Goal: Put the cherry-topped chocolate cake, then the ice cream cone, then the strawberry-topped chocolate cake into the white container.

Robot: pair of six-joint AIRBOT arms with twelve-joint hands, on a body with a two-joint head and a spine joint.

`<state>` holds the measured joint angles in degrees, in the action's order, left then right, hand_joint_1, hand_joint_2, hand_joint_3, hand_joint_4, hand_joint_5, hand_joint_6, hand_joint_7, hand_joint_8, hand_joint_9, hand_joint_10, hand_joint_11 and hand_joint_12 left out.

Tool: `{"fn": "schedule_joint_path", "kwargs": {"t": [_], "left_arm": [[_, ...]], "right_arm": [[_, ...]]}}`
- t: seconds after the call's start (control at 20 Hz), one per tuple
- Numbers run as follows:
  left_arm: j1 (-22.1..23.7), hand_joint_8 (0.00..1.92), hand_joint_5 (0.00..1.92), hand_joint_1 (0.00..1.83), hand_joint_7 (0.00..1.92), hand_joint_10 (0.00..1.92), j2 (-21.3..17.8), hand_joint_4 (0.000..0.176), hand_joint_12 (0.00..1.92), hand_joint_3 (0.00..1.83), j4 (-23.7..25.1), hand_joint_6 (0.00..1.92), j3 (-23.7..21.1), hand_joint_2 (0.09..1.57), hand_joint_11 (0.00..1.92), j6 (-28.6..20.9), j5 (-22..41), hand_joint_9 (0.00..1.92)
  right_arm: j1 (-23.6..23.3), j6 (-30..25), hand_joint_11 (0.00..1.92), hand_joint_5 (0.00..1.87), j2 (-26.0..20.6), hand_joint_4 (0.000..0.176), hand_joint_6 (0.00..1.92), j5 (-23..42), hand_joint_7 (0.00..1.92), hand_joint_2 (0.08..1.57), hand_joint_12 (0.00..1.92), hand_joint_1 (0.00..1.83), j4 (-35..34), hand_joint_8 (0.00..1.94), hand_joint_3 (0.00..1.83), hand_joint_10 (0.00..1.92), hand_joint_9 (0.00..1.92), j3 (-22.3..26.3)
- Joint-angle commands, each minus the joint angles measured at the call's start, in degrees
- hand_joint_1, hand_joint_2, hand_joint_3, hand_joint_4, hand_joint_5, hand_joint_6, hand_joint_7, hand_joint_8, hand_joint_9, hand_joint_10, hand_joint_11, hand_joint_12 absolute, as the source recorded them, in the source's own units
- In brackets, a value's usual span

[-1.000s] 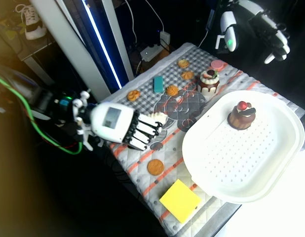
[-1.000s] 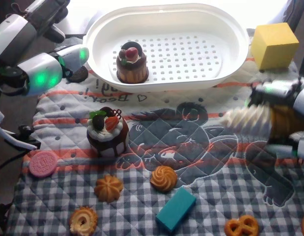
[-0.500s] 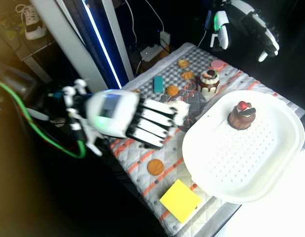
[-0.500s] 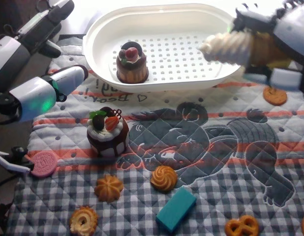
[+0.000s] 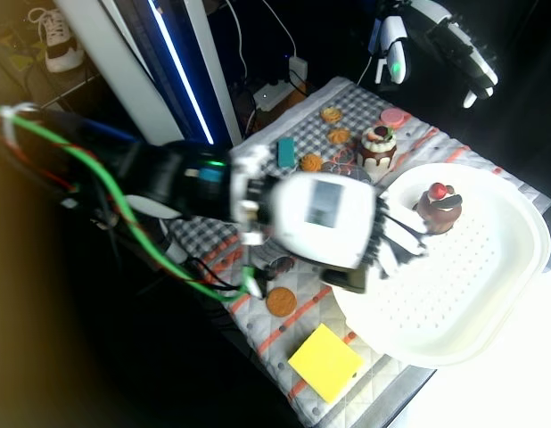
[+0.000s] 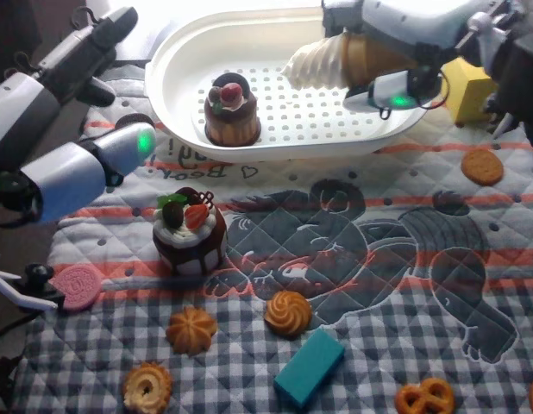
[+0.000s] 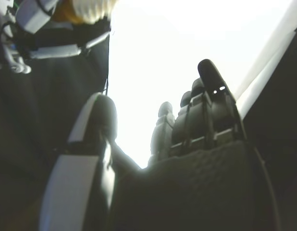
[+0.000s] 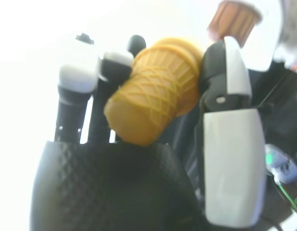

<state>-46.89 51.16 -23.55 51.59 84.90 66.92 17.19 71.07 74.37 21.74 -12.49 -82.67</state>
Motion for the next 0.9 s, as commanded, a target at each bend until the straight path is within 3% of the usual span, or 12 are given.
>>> {"fn": "schedule_joint_path", "kwargs": {"t": [0.0,0.05,0.15,0.25,0.3,0.35,0.45,0.5,0.65,0.7,0.8,0.85], "left_arm": [[0.3,0.01,0.11,0.78,0.09,0.0,-0.05,0.093,1.23,0.0,0.87,0.01,0.14,1.32,0.0,-0.52,7.31,0.1],[0.28,0.01,0.12,0.75,0.07,0.01,-0.01,0.098,1.05,0.0,0.89,0.01,0.16,1.32,0.0,-0.62,7.17,0.08],[0.28,0.0,0.14,0.77,0.05,0.01,0.2,0.094,0.73,0.0,1.01,0.0,0.39,1.31,0.0,-1.22,7.08,0.03],[0.22,0.0,0.13,0.79,0.05,0.01,0.21,0.087,0.59,0.0,1.0,0.0,0.44,1.33,0.0,-1.56,7.42,0.04],[0.16,0.0,0.12,0.78,0.04,0.01,0.2,0.098,0.52,0.0,0.99,0.0,0.44,1.33,0.0,-1.58,7.5,0.03],[0.11,0.0,0.12,0.79,0.04,0.01,0.19,0.105,0.5,0.0,0.97,0.0,0.43,1.34,0.0,-1.6,7.51,0.04],[-0.07,0.0,0.12,0.77,0.03,0.0,0.03,0.107,0.21,0.0,0.9,0.0,0.31,1.32,0.0,-1.62,7.63,0.0],[-0.14,0.0,0.12,0.76,0.03,0.0,-0.07,0.107,0.19,0.0,0.9,0.0,0.23,1.32,0.0,-1.63,7.63,0.0],[-0.72,0.0,0.11,0.79,0.01,0.0,-1.05,0.109,0.42,0.0,0.92,0.01,-0.62,1.31,0.0,-1.63,7.5,0.0],[-1.01,0.0,0.09,0.8,0.0,0.0,-1.49,0.092,0.61,0.0,0.92,0.01,-0.98,1.29,0.0,-1.63,7.44,0.0],[-1.63,0.0,0.09,0.76,0.0,0.01,-2.24,0.123,0.76,0.0,0.96,0.01,-1.66,1.24,0.0,-1.63,7.64,0.02],[-2.09,0.0,0.09,0.75,0.0,0.01,-2.66,0.14,0.82,0.0,0.93,0.01,-2.03,1.21,0.0,-1.62,7.87,0.03]], "right_arm": [[-1.04,0.24,1.29,0.69,0.65,0.0,1.42,4.81,0.95,1.27,1.92,1.07,-1.04,1.85,0.0,1.92,1.17,-1.73],[-1.04,0.24,0.69,0.47,1.73,0.0,1.53,3.83,0.76,1.32,1.92,1.15,-1.87,1.56,0.0,1.59,0.77,-3.26],[-1.04,0.24,0.06,0.04,2.18,0.0,0.64,2.87,0.17,1.3,1.83,0.88,-2.67,0.64,0.0,1.26,0.08,-4.28],[-1.03,0.24,0.0,0.0,2.17,0.126,0.05,2.79,0.01,1.26,0.55,0.71,-2.93,0.06,0.0,0.12,0.0,-4.38],[-1.03,0.24,0.0,0.0,2.17,0.151,0.01,2.78,0.0,1.23,0.11,0.66,-2.93,0.01,0.0,0.02,0.0,-4.36],[-1.03,0.24,0.0,0.0,2.16,0.171,0.0,2.8,0.0,1.2,0.02,0.63,-2.93,0.0,0.0,0.0,0.0,-4.03],[-1.03,0.24,0.0,0.0,2.13,0.165,0.0,3.66,0.0,1.15,0.0,0.56,-2.92,0.0,0.0,0.0,0.0,-2.44],[-1.03,0.24,0.0,0.0,1.98,0.129,0.0,4.14,0.0,1.16,0.0,0.56,-2.92,0.0,0.0,0.0,0.0,-1.79],[-0.6,0.24,0.0,0.0,-3.01,0.069,0.0,7.66,0.0,1.2,0.0,0.61,-2.87,0.0,0.0,0.0,0.0,3.65],[0.37,0.23,0.05,0.0,-5.9,0.072,0.0,9.84,0.0,1.19,0.02,0.58,-2.86,0.0,0.0,0.0,0.0,6.41],[2.84,0.23,0.0,0.0,-9.6,0.056,0.0,13.83,0.0,1.22,1.4,0.62,-2.87,0.0,0.0,0.02,0.03,10.64],[4.23,0.22,0.0,0.0,-11.03,0.038,0.0,15.78,0.0,1.23,1.56,0.62,-2.66,0.0,0.0,0.04,0.05,12.66]]}}
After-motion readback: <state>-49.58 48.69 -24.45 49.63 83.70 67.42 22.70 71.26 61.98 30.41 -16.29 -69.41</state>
